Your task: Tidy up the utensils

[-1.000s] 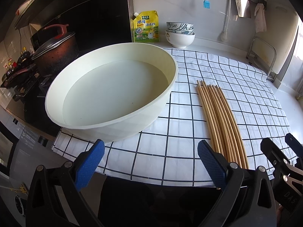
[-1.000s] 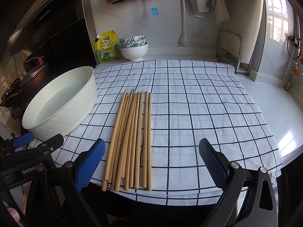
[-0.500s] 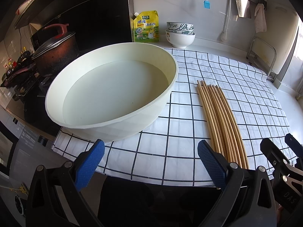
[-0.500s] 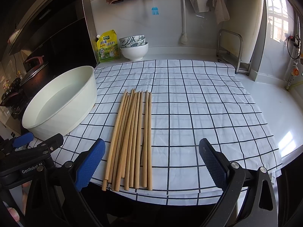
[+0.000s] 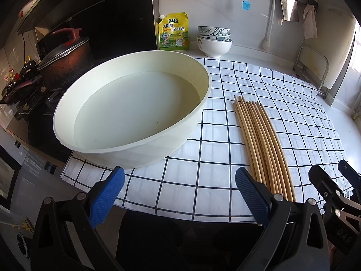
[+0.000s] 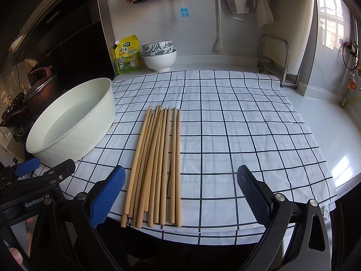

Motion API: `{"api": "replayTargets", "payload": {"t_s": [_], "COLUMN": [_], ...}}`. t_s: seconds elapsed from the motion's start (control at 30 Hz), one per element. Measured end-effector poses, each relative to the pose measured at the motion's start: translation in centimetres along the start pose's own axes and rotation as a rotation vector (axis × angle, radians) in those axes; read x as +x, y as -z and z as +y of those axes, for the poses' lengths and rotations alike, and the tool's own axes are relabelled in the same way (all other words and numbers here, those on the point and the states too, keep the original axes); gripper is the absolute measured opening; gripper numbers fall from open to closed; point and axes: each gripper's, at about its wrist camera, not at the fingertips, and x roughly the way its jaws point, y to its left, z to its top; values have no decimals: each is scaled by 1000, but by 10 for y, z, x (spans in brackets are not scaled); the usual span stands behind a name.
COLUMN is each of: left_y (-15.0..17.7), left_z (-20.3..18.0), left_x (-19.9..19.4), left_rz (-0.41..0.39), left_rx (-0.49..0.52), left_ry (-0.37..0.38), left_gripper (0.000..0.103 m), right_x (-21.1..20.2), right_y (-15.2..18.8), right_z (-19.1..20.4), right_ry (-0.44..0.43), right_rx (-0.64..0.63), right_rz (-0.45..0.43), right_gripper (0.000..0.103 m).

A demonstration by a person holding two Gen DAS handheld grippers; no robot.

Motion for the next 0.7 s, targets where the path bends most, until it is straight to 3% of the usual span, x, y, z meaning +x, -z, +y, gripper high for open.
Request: {"api": "replayTargets", "payload": {"t_s": [0.5, 0.7], "left_y": [2, 3], "left_z": [-6, -15], "left_x": [4, 11], "left_rz": [7, 12], "left_rx": [2, 0], "left_ry": [6, 16], "left_gripper": [97, 97], "right_x": [3, 10], "right_y": [1, -2], "right_z": [-2, -20], "right_ry": [2, 24], "right_rx": [3, 14], "right_rz": [8, 22], "right_gripper": [95, 95]}}
